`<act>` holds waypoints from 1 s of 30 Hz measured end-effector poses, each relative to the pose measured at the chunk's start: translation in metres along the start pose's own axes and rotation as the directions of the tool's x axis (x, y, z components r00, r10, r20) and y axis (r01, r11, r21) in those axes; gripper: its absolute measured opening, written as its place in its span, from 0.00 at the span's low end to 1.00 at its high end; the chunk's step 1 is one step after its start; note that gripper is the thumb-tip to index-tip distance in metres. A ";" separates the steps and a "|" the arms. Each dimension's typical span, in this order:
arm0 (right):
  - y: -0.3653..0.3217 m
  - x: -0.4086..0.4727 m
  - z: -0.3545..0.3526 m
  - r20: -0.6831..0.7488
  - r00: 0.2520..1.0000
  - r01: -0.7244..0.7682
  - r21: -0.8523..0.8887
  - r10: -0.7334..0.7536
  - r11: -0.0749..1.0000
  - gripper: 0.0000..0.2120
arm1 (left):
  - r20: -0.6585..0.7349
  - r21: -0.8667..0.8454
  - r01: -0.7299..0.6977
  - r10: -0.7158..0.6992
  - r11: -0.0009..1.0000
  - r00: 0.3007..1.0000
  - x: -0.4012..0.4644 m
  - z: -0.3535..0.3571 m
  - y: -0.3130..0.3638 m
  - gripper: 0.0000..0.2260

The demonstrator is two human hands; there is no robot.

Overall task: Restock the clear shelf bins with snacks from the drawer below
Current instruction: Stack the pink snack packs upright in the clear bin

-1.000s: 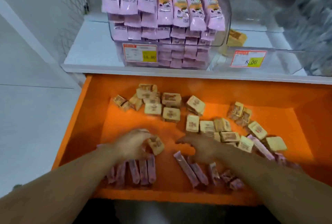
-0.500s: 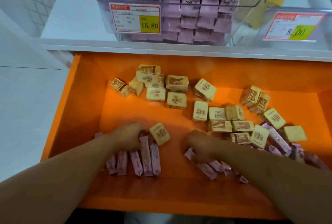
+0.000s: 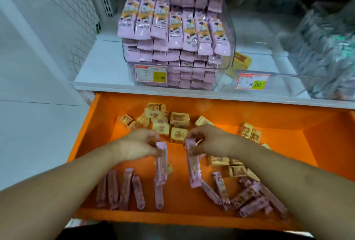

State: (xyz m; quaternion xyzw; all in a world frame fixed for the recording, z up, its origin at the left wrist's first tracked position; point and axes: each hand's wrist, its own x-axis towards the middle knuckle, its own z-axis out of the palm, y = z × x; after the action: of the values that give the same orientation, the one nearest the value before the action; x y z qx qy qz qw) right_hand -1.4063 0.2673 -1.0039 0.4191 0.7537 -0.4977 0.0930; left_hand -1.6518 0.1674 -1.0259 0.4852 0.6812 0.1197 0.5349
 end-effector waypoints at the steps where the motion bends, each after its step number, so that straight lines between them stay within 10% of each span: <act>1: -0.013 -0.011 -0.010 -0.053 0.998 0.025 0.044 -0.023 0.999 0.12 | -0.021 -0.083 -0.033 0.031 0.996 0.999 -0.011 -0.006 0.019 0.12; 8: -0.087 -0.098 -0.062 -0.302 0.944 0.285 0.542 -0.133 0.790 0.19 | -0.210 -0.537 -0.271 0.184 0.799 0.960 -0.093 -0.022 0.139 0.13; 18: -0.116 -0.112 -0.054 -0.510 0.860 0.457 0.766 -0.005 0.451 0.15 | -0.331 -0.591 -0.260 0.064 0.764 0.941 -0.124 -0.004 0.180 0.28; 26: -0.114 -0.084 -0.068 -0.517 0.853 0.426 0.768 0.071 0.478 0.17 | -0.144 -0.631 -0.153 0.079 0.760 0.986 -0.107 -0.030 0.184 0.10; 30: -0.112 -0.068 -0.070 -0.546 0.827 0.425 0.764 0.134 0.486 0.17 | -0.160 -0.597 -0.202 0.132 0.776 0.978 -0.100 -0.034 0.178 0.16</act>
State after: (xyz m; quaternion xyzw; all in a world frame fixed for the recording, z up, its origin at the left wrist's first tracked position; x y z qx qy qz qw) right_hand -1.4253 0.2715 -0.8567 0.4602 0.4292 -0.6728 -0.3891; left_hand -1.5897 0.1898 -0.8292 0.3381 0.5884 0.4062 0.6120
